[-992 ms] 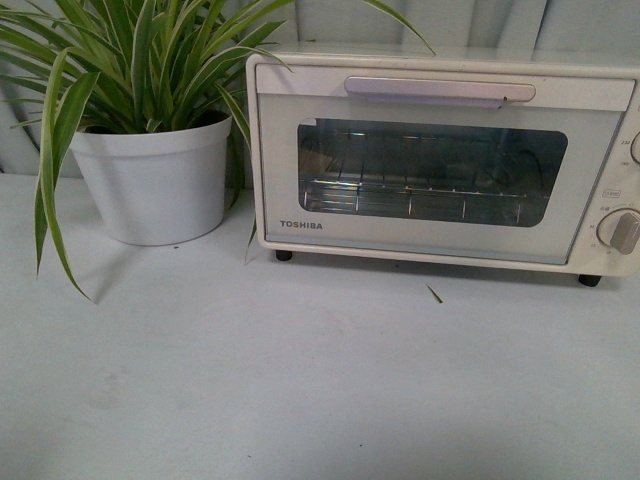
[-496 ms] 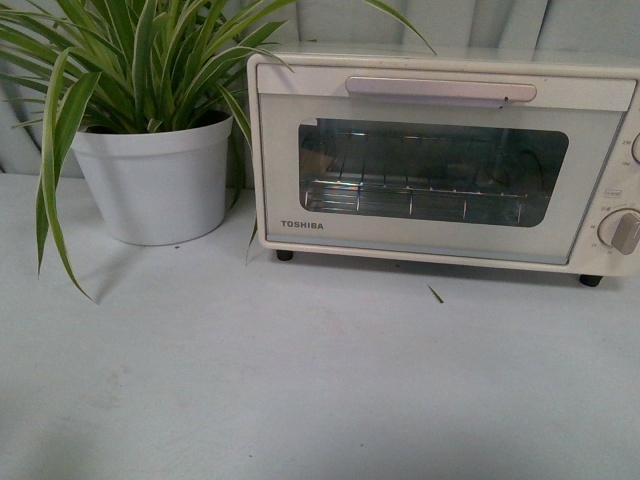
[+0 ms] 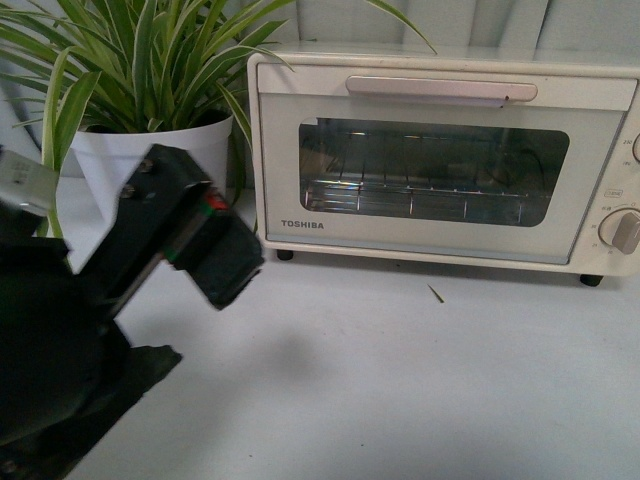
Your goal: Open oven
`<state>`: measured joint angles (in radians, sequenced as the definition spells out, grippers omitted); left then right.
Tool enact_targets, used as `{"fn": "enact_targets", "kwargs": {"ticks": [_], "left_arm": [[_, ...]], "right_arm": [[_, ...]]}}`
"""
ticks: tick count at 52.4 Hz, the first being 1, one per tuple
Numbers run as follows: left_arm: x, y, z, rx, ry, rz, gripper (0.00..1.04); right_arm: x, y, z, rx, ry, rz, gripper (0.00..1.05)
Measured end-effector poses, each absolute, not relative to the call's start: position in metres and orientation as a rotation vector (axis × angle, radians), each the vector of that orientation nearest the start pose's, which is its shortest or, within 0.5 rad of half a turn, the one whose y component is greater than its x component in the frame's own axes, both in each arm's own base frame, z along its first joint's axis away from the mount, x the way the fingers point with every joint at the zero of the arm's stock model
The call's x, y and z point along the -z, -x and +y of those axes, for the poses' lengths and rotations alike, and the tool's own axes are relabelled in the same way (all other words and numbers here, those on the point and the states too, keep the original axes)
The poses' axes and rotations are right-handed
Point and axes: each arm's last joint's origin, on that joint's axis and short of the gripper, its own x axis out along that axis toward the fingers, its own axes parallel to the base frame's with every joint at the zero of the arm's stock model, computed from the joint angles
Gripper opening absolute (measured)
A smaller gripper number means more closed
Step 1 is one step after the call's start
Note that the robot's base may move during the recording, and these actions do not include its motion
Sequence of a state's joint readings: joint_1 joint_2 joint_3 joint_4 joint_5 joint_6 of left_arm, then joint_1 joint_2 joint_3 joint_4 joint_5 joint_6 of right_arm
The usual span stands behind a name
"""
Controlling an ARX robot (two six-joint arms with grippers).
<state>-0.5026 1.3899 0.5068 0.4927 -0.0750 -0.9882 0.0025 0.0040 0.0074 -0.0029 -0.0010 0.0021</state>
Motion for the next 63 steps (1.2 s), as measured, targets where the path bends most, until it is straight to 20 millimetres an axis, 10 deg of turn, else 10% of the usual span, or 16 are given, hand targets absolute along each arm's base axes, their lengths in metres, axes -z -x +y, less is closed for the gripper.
{"fn": "enact_targets", "kwargs": {"ticks": [25, 63], "left_arm": [[-0.156, -0.274, -0.176, 0.213, 0.934, 0.630, 0.98], [-0.146, -0.293, -0.186, 0.165, 1.008, 0.634, 0.98]], "right_arm": [[-0.165, -0.097, 0.000, -0.003, -0.002, -0.001, 0.95], [-0.173, -0.106, 0.003, -0.095, -0.219, 0.084, 0.95]]}}
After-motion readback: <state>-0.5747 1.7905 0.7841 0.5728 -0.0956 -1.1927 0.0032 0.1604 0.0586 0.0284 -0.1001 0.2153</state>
